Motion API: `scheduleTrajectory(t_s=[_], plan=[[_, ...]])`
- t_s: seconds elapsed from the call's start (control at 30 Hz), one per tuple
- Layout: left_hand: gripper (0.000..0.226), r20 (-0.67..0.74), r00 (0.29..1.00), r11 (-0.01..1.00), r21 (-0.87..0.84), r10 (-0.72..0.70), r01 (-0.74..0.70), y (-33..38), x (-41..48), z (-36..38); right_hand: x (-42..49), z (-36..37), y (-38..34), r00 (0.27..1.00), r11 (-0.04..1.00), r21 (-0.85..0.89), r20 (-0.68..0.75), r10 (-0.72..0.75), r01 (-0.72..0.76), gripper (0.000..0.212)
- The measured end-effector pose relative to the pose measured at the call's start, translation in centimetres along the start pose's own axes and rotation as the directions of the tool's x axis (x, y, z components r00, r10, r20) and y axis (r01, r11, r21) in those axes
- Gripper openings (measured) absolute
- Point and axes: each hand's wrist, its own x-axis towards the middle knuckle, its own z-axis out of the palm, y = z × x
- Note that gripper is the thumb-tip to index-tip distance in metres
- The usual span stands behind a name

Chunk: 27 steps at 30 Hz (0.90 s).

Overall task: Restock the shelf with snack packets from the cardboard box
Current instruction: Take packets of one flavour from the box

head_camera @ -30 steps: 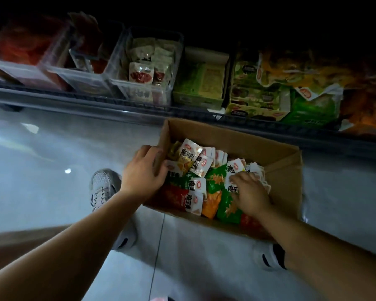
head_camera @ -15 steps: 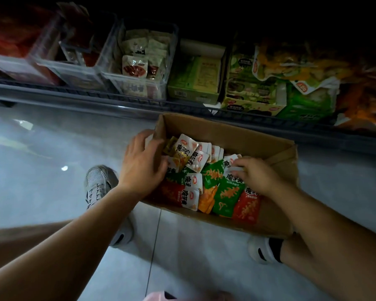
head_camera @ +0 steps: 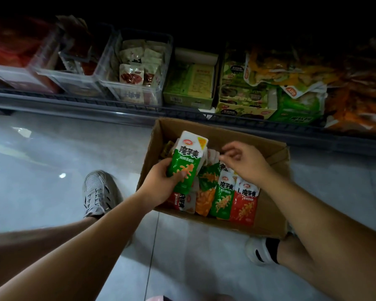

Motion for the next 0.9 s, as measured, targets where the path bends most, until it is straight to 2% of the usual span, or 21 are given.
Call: scheduleTrajectory(t_s=[0.07,0.13,0.23,0.33,0.4,0.5,0.57,0.63,0.67,0.73,0.8,0.9], plan=[[0.028,-0.065,0.997,0.995,-0.095,-0.04,0.034,-0.8,0.0,-0.3,0.2,0.8,3.5,0.998,0.98,-0.193,0.044,0.055,-0.045,0.03],[0.026,-0.1,0.993,0.992,-0.116,-0.055,0.044,-1.3,0.0,-0.6,0.3,1.9,6.3,0.992,0.946,-0.322,0.098,0.081,-0.046,0.036],[0.022,-0.125,0.99,0.994,-0.099,-0.057,0.045,-1.4,0.2,-0.8,0.8,3.3,8.1,0.979,0.85,-0.525,0.158,0.131,-0.03,0.058],[0.022,-0.127,0.991,0.998,-0.056,-0.043,0.036,-1.5,0.1,-0.7,1.4,4.2,8.7,0.965,0.749,-0.66,0.156,0.212,-0.057,0.077],[0.024,-0.116,0.993,1.0,-0.026,-0.02,0.017,-1.5,0.0,-0.4,1.5,4.5,8.9,0.966,0.712,-0.7,0.138,0.218,-0.061,0.076],[0.025,-0.094,0.996,1.0,0.003,-0.003,0.003,-1.5,0.1,-0.2,1.5,4.4,8.9,0.976,0.665,-0.747,0.15,0.159,0.007,0.049],[0.025,-0.091,0.996,1.0,0.023,0.0,0.002,-1.5,0.2,-0.1,1.2,4.3,8.5,0.987,0.729,-0.682,0.146,0.063,0.054,0.025],[0.024,-0.095,0.995,1.0,0.017,-0.008,0.009,-1.3,0.3,0.0,0.9,3.6,7.2,0.986,0.871,-0.485,0.168,0.011,0.073,0.01],[0.024,-0.095,0.995,1.0,0.002,-0.018,0.018,-1.2,0.3,0.0,0.8,3.1,6.1,0.981,0.913,-0.402,0.193,0.007,0.072,0.009],[0.025,-0.099,0.994,0.999,-0.029,-0.036,0.033,-1.0,0.3,0.1,0.7,1.8,3.6,0.977,0.926,-0.363,0.21,-0.025,0.102,0.009],[0.029,-0.093,0.994,0.996,-0.075,-0.05,0.043,-0.6,0.1,0.2,0.6,0.4,1.2,0.98,0.94,-0.318,0.189,-0.063,0.122,0.008],[0.04,-0.026,0.997,0.977,-0.204,-0.067,0.06,0.3,-0.6,0.3,0.2,-1.0,-2.0,0.984,0.977,-0.159,0.129,-0.125,0.145,0.005]])
